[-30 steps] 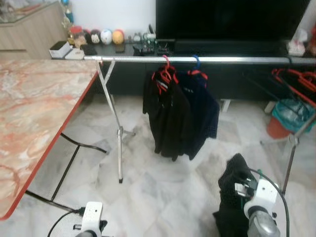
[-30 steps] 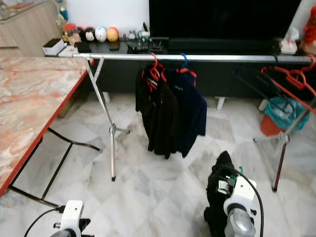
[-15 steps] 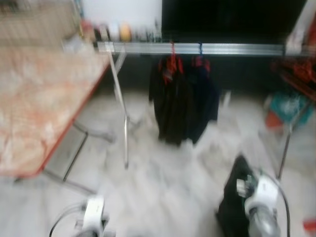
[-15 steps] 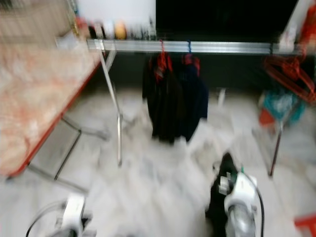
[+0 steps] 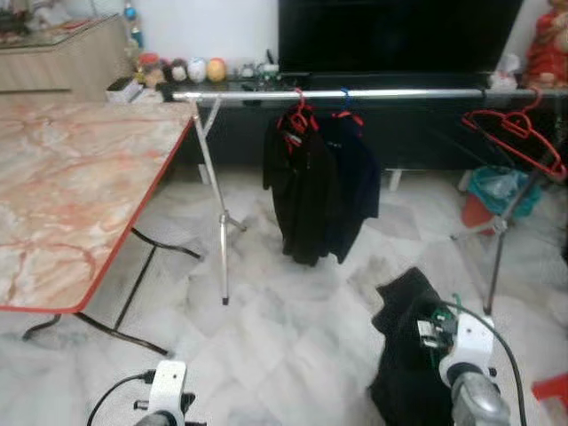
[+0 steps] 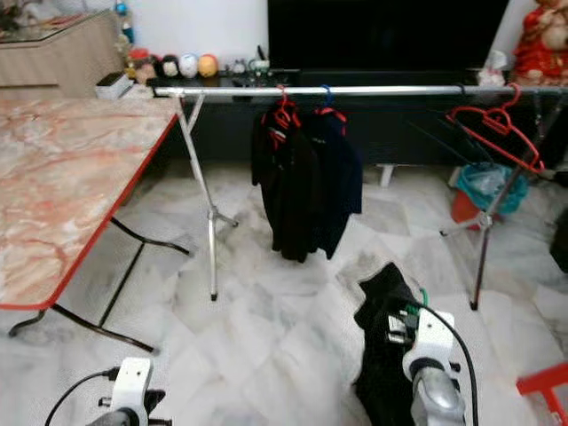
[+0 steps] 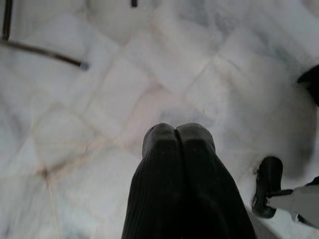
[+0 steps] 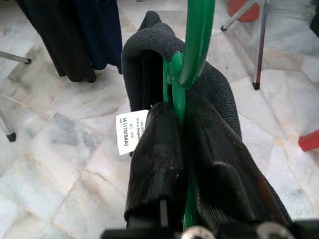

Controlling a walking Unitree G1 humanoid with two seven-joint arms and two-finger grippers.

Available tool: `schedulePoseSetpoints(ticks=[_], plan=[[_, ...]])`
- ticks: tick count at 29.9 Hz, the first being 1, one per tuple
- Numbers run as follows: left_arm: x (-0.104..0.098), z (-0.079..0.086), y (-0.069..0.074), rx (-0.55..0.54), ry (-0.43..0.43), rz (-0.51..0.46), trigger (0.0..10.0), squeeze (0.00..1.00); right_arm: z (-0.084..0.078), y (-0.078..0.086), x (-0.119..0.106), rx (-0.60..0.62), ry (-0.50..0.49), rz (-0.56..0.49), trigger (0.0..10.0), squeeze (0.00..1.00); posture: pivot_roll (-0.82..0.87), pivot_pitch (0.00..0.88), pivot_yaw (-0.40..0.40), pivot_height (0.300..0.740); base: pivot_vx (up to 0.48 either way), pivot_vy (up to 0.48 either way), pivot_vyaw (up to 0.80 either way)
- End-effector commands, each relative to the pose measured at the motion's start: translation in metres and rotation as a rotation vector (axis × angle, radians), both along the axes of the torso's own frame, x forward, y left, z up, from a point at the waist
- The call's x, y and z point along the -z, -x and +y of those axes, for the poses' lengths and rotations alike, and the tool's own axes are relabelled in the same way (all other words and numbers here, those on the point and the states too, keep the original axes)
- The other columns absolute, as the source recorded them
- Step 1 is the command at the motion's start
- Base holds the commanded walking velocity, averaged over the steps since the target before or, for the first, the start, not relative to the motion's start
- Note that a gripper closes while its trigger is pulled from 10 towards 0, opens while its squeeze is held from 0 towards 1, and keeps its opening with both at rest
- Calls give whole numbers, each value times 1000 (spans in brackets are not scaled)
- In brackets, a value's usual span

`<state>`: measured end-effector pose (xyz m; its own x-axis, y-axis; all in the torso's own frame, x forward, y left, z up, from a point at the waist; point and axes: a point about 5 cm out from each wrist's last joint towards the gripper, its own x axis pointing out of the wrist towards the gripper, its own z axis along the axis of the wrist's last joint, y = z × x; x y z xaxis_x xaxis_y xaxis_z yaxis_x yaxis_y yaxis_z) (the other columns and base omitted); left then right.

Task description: Hang hanger

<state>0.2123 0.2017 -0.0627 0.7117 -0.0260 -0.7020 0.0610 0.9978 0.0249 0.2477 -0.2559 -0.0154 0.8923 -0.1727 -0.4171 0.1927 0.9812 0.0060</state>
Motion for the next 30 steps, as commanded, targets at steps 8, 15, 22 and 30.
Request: schedulePoseSetpoints(ticks=[8,15,22,30], plan=[[-28,-6,-39,38,46,-167,10000,0,34,-27,-20,-357,-99,-93,10000,0,69,0,6,740,0,0,0],[-56,-23,-71,158,90,-313,10000,0,46,-38,-32,-527,-181,-143,10000,0,69,0,6,740,0,0,0],[-74,-29,-86,218,138,-391,10000,0,60,-35,-33,-724,-285,-109,10000,0,73,0,1,740,0,0,0],[-88,-39,-97,328,155,-436,10000,0,78,-27,-22,-821,-291,-34,10000,0,86,0,-7,740,0,0,0]])
